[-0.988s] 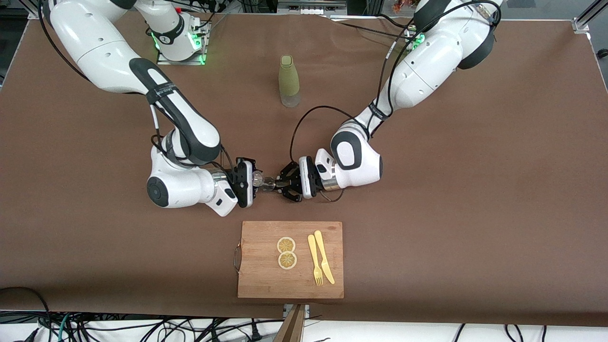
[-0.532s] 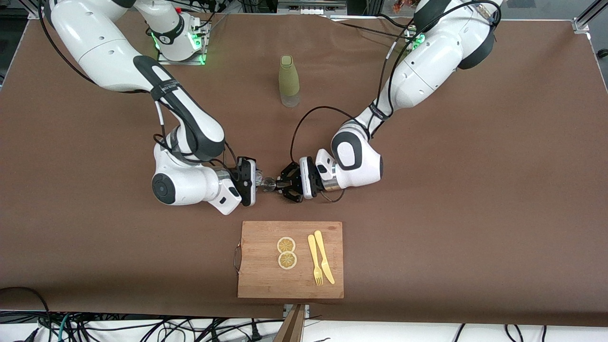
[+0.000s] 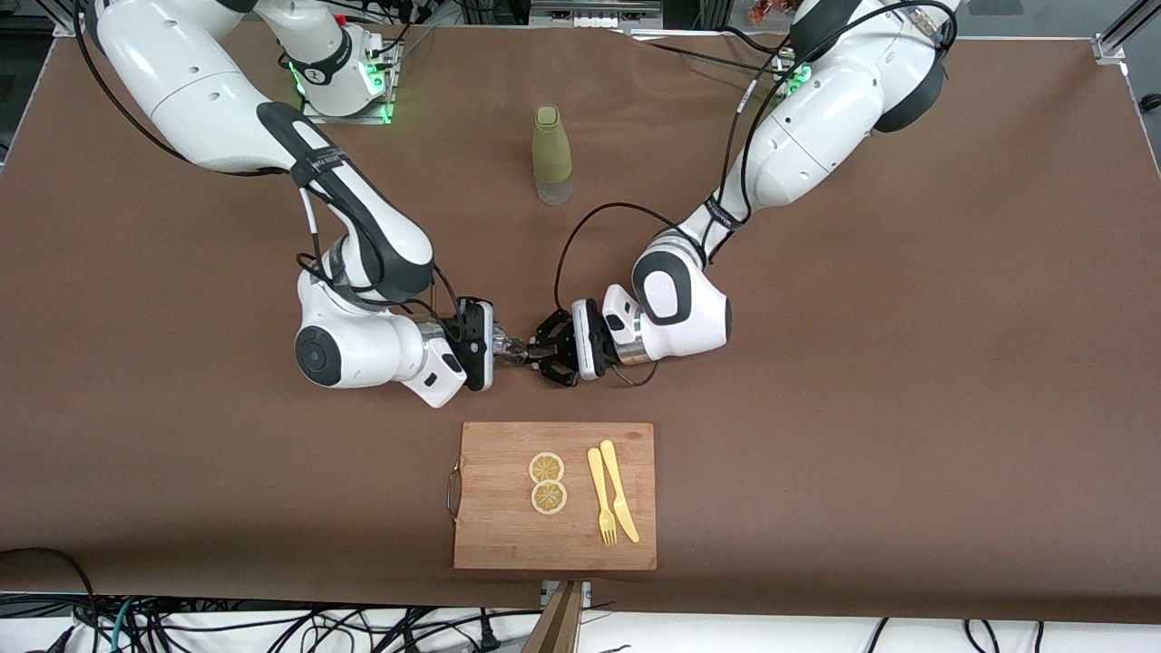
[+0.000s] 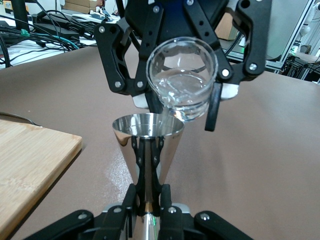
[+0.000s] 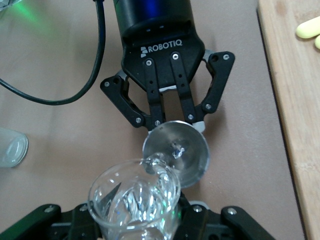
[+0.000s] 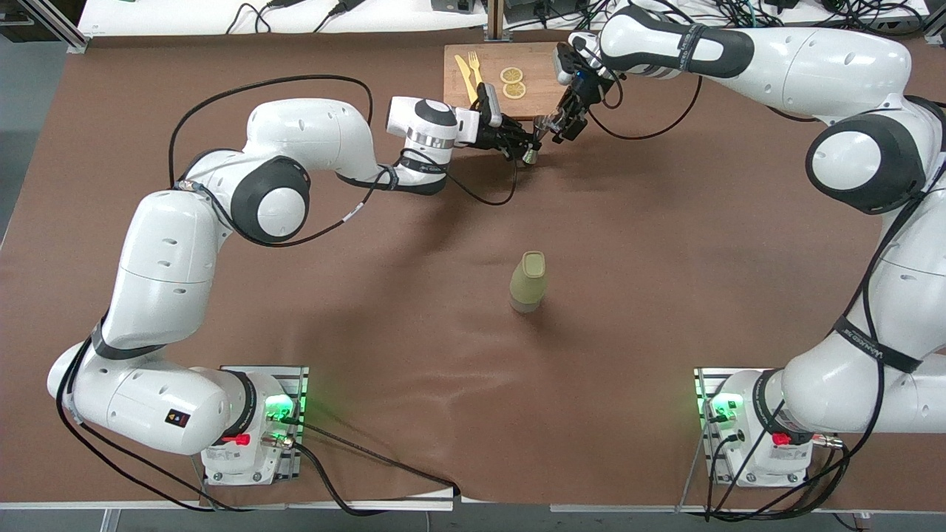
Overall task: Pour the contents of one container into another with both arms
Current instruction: 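Draw the right gripper back with the glass while the left gripper withdraws the jigger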
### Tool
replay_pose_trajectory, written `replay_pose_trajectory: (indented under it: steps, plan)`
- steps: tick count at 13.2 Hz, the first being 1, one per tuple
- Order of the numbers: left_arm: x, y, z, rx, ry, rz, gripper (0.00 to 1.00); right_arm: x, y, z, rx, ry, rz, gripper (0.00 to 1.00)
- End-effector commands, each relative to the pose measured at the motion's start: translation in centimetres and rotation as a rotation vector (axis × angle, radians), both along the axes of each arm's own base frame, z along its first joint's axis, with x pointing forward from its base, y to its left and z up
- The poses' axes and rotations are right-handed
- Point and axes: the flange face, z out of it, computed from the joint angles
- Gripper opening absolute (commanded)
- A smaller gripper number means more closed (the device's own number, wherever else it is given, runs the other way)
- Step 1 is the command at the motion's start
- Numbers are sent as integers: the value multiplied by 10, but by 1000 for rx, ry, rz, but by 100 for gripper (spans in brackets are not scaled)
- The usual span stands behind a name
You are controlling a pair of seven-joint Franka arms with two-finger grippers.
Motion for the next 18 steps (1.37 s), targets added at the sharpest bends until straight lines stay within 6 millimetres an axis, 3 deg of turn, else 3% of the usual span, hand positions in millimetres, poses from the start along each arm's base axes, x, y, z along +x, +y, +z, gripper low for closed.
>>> replay_pose_trajectory:
  steps: [1, 5, 7, 8, 12, 14, 18]
  plan:
    - [0, -3, 4, -7, -23, 9, 0, 7, -10, 6, 72, 0, -3, 41]
    - [1, -3, 6, -12, -21, 14, 0, 17, -31, 7, 163, 6, -29, 41]
    - [6, 4, 8, -16, -17, 23, 0, 26, -53, 3, 236, -1, -48, 41]
    - [11, 16, 6, -10, -15, 25, 0, 30, -64, -1, 278, -7, -50, 41]
    - [23, 80, 14, -85, -7, -31, 0, 45, -121, -12, 430, -75, -55, 41]
    - [20, 115, 20, -136, -22, -111, 0, 50, -157, -20, 491, -119, -45, 41]
    - [33, 219, 27, -165, -74, -320, 0, 43, -242, -57, 667, -231, -71, 42]
